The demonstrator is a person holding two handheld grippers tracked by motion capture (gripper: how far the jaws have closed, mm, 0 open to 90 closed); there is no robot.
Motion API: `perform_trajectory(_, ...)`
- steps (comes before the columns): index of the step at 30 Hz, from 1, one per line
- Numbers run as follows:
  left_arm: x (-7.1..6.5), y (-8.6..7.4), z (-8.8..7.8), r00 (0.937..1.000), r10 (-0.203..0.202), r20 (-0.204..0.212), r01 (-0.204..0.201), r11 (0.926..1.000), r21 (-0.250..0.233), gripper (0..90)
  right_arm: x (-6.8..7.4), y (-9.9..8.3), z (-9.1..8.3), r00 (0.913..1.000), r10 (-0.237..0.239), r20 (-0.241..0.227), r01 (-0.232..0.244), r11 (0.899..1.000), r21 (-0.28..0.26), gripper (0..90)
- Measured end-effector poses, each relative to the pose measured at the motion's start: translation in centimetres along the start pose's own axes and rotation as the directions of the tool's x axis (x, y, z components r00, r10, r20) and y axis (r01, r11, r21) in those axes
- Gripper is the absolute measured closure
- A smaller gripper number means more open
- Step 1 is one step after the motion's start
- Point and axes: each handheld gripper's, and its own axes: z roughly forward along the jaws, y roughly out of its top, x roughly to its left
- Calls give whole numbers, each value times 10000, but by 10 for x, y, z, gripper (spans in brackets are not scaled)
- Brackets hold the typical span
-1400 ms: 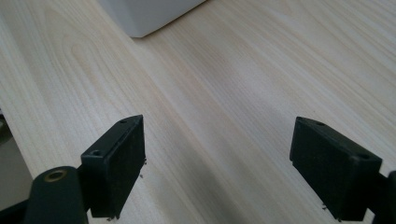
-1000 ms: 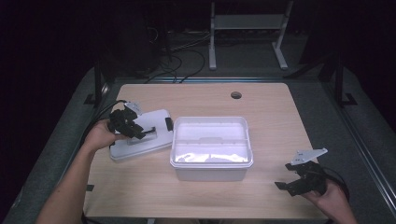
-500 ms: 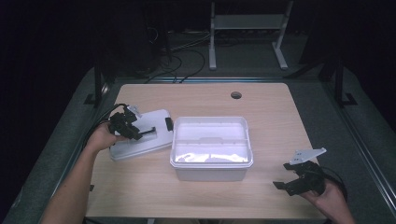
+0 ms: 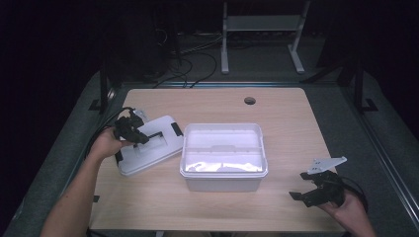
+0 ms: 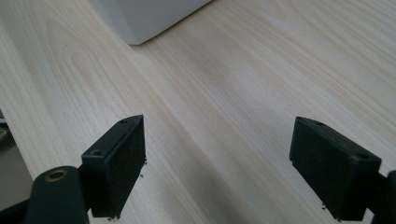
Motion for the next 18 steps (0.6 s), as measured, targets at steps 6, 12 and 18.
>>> perform_trajectory(6, -4, -7, -6, 9999, 64, 119, -67, 9996, 269, 844, 2, -1, 1, 10000, -44, 4, 44, 10000, 33, 179)
perform_trajectory(12, -10, -19, -27, 9996, 267, 130, -271, 9992, 294, 848, 4, 1, 4, 9999, -119, -16, 119, 9999, 101, 178)
perform_trajectory(18, -20, -29, -55, 9981, 590, 169, -592, 9982, 105, 848, 5, 3, 5, 9999, -108, -6, 108, 9998, 146, 178)
